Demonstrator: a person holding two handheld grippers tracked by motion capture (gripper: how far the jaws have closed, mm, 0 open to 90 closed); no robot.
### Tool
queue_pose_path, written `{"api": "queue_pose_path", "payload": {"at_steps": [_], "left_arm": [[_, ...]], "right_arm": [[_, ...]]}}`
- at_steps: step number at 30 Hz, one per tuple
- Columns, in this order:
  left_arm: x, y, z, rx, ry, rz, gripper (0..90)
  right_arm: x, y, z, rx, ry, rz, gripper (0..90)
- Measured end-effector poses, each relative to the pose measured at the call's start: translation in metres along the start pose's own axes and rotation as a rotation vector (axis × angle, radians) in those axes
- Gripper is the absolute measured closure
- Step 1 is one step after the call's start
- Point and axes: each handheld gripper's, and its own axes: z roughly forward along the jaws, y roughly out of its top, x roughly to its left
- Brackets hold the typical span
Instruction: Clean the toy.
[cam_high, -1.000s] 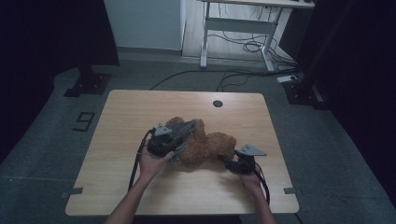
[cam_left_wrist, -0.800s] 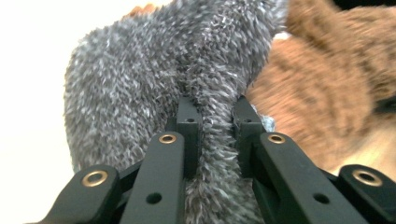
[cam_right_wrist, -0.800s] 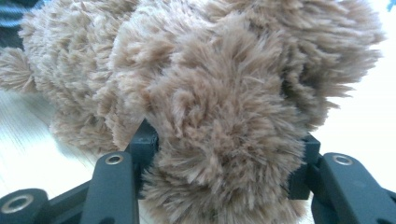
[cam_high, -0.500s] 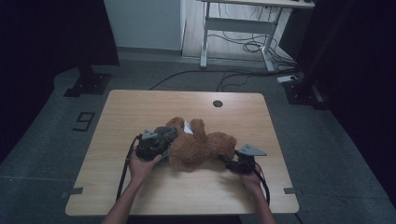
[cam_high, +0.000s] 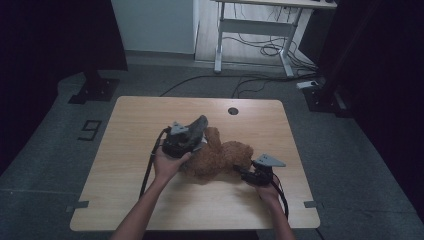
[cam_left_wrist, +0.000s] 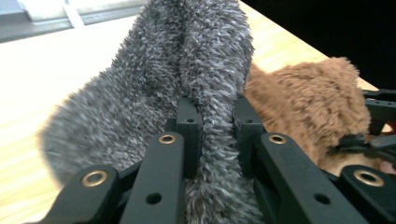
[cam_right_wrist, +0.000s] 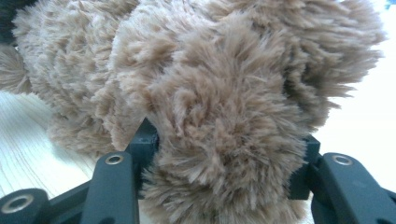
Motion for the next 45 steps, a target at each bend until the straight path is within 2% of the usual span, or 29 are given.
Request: {"api": "queue_pose_path", "payload": {"at_steps": [3, 6, 9, 12, 15, 19, 24, 28, 30, 32, 35, 39, 45], "left_arm": [[-0.005, -0.004, 0.016, 0.028, -0.006, -0.007, 76.3], [-0.009, -0.013, 0.018, 0.028, 0.007, 0.036, 76.6], [-0.008, -0.022, 0.013, 0.027, -0.014, 0.032, 77.4], [-0.010, -0.031, 0.008, 0.021, -0.029, 0.034, 78.1], [-0.010, -0.041, 0.003, 0.001, -0.053, 0.030, 78.4], [-0.012, -0.053, -0.002, -0.020, -0.069, 0.023, 78.6], [-0.019, -0.063, -0.008, -0.029, -0.089, 0.035, 78.7], [-0.027, -0.075, -0.014, -0.038, -0.121, 0.045, 78.7], [-0.030, -0.080, -0.015, -0.046, -0.123, 0.049, 78.6], [-0.031, -0.084, -0.016, -0.051, -0.128, 0.047, 78.6], [-0.035, -0.089, -0.017, -0.052, -0.132, 0.055, 78.5], [-0.037, -0.093, -0.018, -0.057, -0.123, 0.057, 78.4], [-0.023, -0.087, -0.022, -0.048, -0.106, 0.030, 78.1]], "right_arm": [[-0.001, 0.000, 0.000, 0.001, 0.003, -0.001, 44.3], [-0.001, 0.000, 0.000, 0.005, 0.008, 0.003, 42.8], [-0.002, 0.000, 0.000, 0.001, 0.014, 0.017, 37.1], [-0.002, 0.000, -0.002, 0.011, 0.024, 0.031, 26.4], [-0.003, 0.000, -0.003, 0.038, 0.048, 0.073, 18.4], [-0.007, 0.003, -0.006, 0.070, 0.090, 0.111, 12.9], [-0.004, 0.013, -0.016, 0.032, 0.110, 0.128, 9.5], [-0.002, 0.013, -0.013, 0.042, 0.113, 0.129, 6.5], [0.001, 0.011, -0.009, 0.052, 0.103, 0.112, 7.9], [0.007, 0.006, -0.006, 0.063, 0.073, 0.072, 14.8], [0.011, 0.001, -0.003, 0.077, 0.034, 0.055, 25.2], [0.015, -0.001, -0.003, 0.081, 0.017, 0.043, 35.1], [0.024, 0.000, 0.013, 0.052, -0.011, 0.010, 40.0]]}}
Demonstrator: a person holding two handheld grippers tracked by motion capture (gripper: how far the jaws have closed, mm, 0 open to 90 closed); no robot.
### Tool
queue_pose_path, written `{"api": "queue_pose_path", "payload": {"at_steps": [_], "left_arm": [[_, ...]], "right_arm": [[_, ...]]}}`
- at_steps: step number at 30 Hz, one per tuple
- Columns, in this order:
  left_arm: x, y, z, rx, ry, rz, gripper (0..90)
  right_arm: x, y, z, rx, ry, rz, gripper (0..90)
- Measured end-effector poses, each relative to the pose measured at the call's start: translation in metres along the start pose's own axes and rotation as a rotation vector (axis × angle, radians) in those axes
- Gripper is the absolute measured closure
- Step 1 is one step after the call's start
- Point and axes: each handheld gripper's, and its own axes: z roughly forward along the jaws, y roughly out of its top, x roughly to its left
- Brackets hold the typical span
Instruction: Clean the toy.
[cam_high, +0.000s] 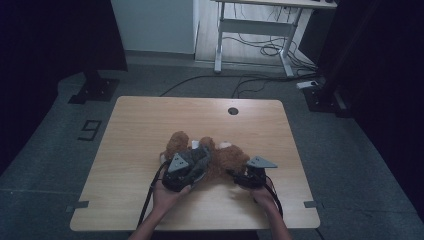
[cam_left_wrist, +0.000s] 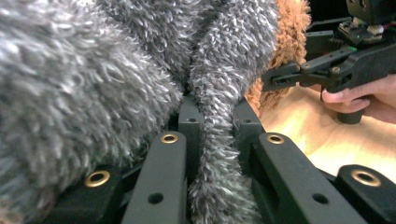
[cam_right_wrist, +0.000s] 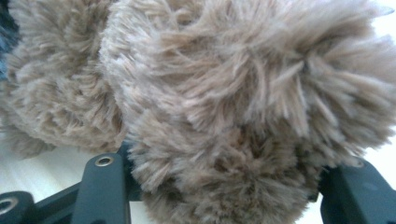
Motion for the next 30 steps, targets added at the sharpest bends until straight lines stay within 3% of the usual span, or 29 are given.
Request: {"api": "queue_pose_path", "payload": {"at_steps": [5, 8, 11, 16, 21, 23, 24, 26, 30], "left_arm": [[0.011, 0.011, -0.014, -0.009, -0.020, -0.044, 77.3], [0.016, 0.030, -0.026, -0.052, 0.016, -0.040, 76.9], [0.021, 0.051, -0.028, -0.061, 0.046, -0.039, 76.6], [0.021, 0.071, 0.001, 0.032, 0.052, -0.046, 76.4], [-0.017, 0.075, 0.033, 0.086, -0.032, 0.009, 76.4], [-0.031, 0.075, 0.044, 0.107, -0.008, 0.058, 76.3], [-0.032, 0.076, 0.046, 0.104, -0.005, 0.062, 76.3], [-0.027, 0.075, 0.045, 0.100, -0.011, 0.046, 76.4], [0.000, 0.065, 0.033, 0.089, 0.000, -0.013, 76.7]], "right_arm": [[0.001, 0.003, 0.009, -0.005, 0.010, -0.028, 40.7], [-0.002, 0.002, 0.005, 0.002, 0.021, -0.029, 40.6], [-0.002, -0.001, 0.002, 0.006, 0.026, -0.041, 40.5], [-0.002, -0.001, 0.001, 0.009, 0.028, -0.052, 40.5], [-0.003, -0.001, 0.000, 0.011, 0.033, -0.057, 40.3], [-0.003, -0.002, 0.000, 0.017, 0.029, -0.054, 40.1], [-0.004, -0.002, 0.000, 0.021, 0.025, -0.054, 40.0], [-0.006, -0.003, -0.002, 0.025, 0.032, -0.042, 39.6], [-0.005, -0.003, -0.001, 0.016, 0.040, -0.054, 39.1]]}}
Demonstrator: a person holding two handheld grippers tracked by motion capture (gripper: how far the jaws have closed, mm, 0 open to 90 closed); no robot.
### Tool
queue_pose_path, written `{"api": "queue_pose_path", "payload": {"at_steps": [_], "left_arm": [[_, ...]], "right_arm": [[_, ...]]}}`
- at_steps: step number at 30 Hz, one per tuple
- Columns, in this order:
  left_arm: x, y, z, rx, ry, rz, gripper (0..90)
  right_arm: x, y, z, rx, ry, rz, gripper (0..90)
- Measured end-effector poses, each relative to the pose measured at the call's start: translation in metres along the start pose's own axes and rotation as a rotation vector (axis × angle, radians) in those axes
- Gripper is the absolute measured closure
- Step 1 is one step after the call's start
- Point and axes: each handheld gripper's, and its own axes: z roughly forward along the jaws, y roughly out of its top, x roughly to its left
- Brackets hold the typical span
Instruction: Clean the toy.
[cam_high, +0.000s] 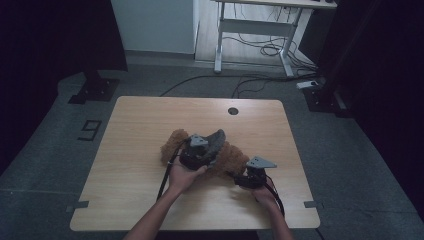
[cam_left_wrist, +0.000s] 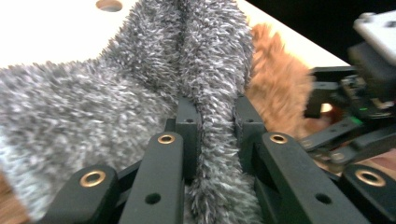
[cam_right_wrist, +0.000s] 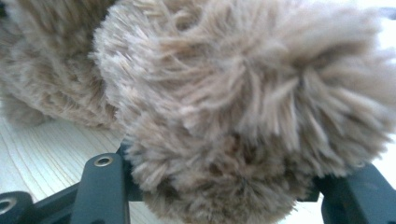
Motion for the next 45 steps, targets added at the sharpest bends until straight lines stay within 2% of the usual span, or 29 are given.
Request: {"api": "queue_pose_path", "payload": {"at_steps": [4, 9, 16, 19, 21, 24, 26, 29, 32, 34, 36, 38, 40, 42, 45], "left_arm": [[0.013, -0.008, -0.016, -0.026, 0.017, -0.011, 77.0], [0.027, -0.015, -0.035, -0.042, 0.080, -0.014, 77.2], [0.060, -0.034, -0.055, -0.038, 0.149, -0.075, 77.5], [0.064, -0.038, -0.059, -0.045, 0.153, -0.090, 77.5], [0.063, -0.037, -0.060, -0.047, 0.150, -0.093, 77.5], [0.054, -0.029, -0.062, -0.060, 0.145, -0.077, 77.6], [0.044, -0.020, -0.063, -0.072, 0.133, -0.057, 77.6], [0.023, -0.006, -0.060, -0.088, 0.091, -0.009, 77.6], [-0.003, 0.004, -0.049, -0.087, 0.054, 0.053, 77.5], [-0.019, 0.008, -0.034, -0.067, 0.031, 0.085, 77.5], [-0.026, 0.008, -0.020, -0.040, 0.024, 0.097, 77.5], [-0.025, 0.003, -0.003, 0.000, 0.030, 0.093, 77.4], [-0.017, -0.003, 0.002, -0.004, 0.019, 0.061, 77.5], [-0.006, -0.007, -0.003, -0.018, -0.004, 0.017, 77.6], [0.002, -0.012, -0.013, -0.026, 0.014, 0.018, 77.6]], "right_arm": [[0.001, 0.001, 0.000, 0.000, 0.005, -0.004, 39.1], [0.000, 0.000, 0.000, 0.000, 0.009, 0.006, 39.1], [0.000, 0.000, 0.000, -0.001, 0.009, 0.008, 39.1], [-0.001, 0.000, 0.001, -0.003, 0.009, 0.011, 39.1], [-0.001, 0.000, 0.001, -0.004, 0.009, 0.012, 39.1], [-0.001, 0.000, 0.000, -0.001, 0.008, 0.016, 39.1], [-0.002, -0.001, 0.000, 0.000, 0.007, 0.022, 39.1], [-0.002, -0.001, 0.000, 0.000, 0.007, 0.024, 39.1], [-0.002, -0.001, 0.000, 0.000, 0.005, 0.025, 39.1], [-0.002, -0.001, 0.000, 0.001, 0.006, 0.025, 39.1], [-0.002, -0.001, 0.000, 0.004, 0.006, 0.024, 39.1], [-0.002, -0.001, 0.000, 0.006, 0.007, 0.022, 39.0], [-0.002, -0.001, 0.000, 0.009, 0.007, 0.020, 39.0], [-0.002, -0.001, 0.000, 0.009, 0.010, 0.019, 38.8], [-0.002, 0.000, 0.000, 0.003, 0.013, 0.015, 38.7]]}}
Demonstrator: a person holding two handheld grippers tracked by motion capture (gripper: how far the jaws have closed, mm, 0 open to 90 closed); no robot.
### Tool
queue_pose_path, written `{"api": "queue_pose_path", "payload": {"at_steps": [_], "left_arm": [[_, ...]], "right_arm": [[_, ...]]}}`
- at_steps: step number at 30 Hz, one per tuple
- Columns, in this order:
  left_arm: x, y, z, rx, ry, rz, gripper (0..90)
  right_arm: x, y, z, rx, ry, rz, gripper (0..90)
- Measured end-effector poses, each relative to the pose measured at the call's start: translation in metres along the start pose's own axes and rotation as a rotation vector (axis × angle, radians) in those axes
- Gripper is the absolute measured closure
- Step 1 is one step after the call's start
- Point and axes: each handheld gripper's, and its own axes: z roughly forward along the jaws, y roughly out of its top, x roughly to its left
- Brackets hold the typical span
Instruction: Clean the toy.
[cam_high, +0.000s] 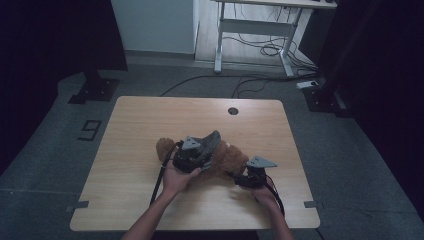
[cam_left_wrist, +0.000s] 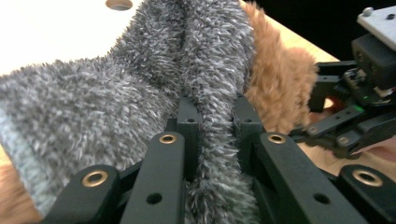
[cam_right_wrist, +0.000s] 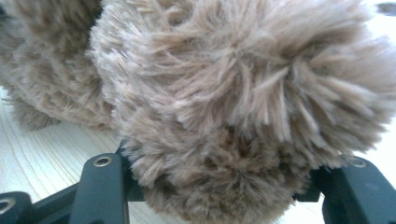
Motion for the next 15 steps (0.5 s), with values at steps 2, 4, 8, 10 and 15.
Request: {"api": "queue_pose_path", "payload": {"at_steps": [2, 4, 8, 10, 15], "left_arm": [[0.005, -0.002, -0.008, -0.013, 0.016, -0.005, 77.6], [0.011, -0.007, -0.016, -0.025, 0.038, -0.008, 77.6], [0.032, -0.018, -0.032, -0.050, 0.081, -0.054, 77.6], [0.046, -0.026, -0.040, -0.052, 0.099, -0.095, 77.5], [0.069, -0.045, -0.048, -0.036, 0.127, -0.147, 77.5]], "right_arm": [[0.000, 0.000, 0.000, 0.001, 0.000, 0.002, 38.6], [0.000, 0.000, 0.000, 0.001, 0.000, 0.001, 38.6], [0.000, 0.000, 0.000, -0.001, 0.001, 0.004, 38.6], [-0.001, 0.000, 0.000, -0.001, 0.003, 0.006, 38.6], [0.000, 0.000, 0.000, -0.004, 0.003, 0.006, 38.5]]}}
